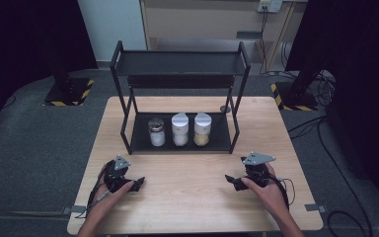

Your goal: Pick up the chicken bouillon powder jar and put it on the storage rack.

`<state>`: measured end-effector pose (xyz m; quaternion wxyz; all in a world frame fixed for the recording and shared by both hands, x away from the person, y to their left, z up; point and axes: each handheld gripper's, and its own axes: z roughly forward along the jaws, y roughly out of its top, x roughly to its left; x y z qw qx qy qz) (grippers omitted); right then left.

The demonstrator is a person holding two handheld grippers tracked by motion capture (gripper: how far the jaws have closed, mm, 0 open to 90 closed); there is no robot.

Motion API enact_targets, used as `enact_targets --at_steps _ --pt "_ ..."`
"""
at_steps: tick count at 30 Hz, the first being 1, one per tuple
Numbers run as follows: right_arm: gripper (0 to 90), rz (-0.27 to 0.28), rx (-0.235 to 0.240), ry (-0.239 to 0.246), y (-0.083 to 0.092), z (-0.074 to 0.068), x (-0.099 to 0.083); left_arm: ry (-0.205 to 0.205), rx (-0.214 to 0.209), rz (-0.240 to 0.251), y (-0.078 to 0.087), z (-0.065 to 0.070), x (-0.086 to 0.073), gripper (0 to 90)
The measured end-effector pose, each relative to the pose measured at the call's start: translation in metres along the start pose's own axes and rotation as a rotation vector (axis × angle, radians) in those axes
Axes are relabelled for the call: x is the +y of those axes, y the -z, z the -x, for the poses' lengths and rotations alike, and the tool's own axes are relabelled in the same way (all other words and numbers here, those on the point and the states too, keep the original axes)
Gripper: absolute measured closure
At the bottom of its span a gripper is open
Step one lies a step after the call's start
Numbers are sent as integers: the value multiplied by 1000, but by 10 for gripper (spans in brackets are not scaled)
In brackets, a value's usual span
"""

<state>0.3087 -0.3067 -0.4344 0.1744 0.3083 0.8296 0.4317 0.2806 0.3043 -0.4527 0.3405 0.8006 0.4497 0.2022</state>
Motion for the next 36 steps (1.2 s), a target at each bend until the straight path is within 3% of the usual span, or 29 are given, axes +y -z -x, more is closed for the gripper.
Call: enact_targets --at_steps 14,25,36 --pt "37 -13 27 -39 -5 5 -9 0 0 0 0 0 0 0" --pt "37 -34 61 -31 -15 3 -4 0 0 0 0 0 0 0" --pt "37 -60 60 -14 -26 -4 4 0 0 0 0 0 0 0"
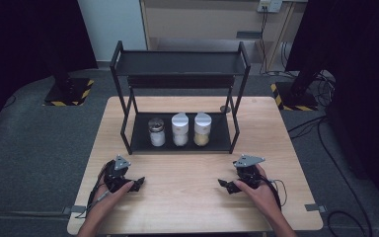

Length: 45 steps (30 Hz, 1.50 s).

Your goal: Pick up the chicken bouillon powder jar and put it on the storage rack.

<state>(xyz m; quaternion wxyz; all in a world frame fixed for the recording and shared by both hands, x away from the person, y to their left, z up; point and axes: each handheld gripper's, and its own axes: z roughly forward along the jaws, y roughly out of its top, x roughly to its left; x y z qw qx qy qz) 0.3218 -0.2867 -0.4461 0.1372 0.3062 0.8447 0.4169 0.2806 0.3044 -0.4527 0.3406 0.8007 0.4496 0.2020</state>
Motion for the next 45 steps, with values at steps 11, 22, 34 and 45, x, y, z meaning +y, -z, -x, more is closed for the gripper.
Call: enact_targets --at_steps 11,22,34,45 --pt "38 -55 -22 -7 -10 -2 5 0 -1 0 0 0 0 0" --pt "24 -87 -50 10 -17 -6 5 0 -1 0 0 0 0 0" --pt "12 -89 -49 11 -17 -6 5 -1 -1 0 0 0 0 0" --pt "11 -89 -51 11 -17 -6 5 -2 2 2 0 1 -1 0"
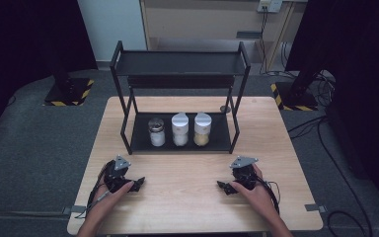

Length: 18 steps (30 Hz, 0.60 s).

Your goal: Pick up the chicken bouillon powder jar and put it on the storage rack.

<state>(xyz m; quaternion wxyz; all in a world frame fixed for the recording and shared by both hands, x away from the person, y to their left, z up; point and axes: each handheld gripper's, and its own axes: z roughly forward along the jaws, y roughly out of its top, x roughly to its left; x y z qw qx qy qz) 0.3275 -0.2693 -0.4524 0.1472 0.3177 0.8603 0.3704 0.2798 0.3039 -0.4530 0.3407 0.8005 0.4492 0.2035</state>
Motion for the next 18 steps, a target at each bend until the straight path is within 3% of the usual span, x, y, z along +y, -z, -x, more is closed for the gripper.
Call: enact_targets --at_steps 18 --pt "10 0 -3 -3 0 -1 0 4 1 -2 1 1 0 0"
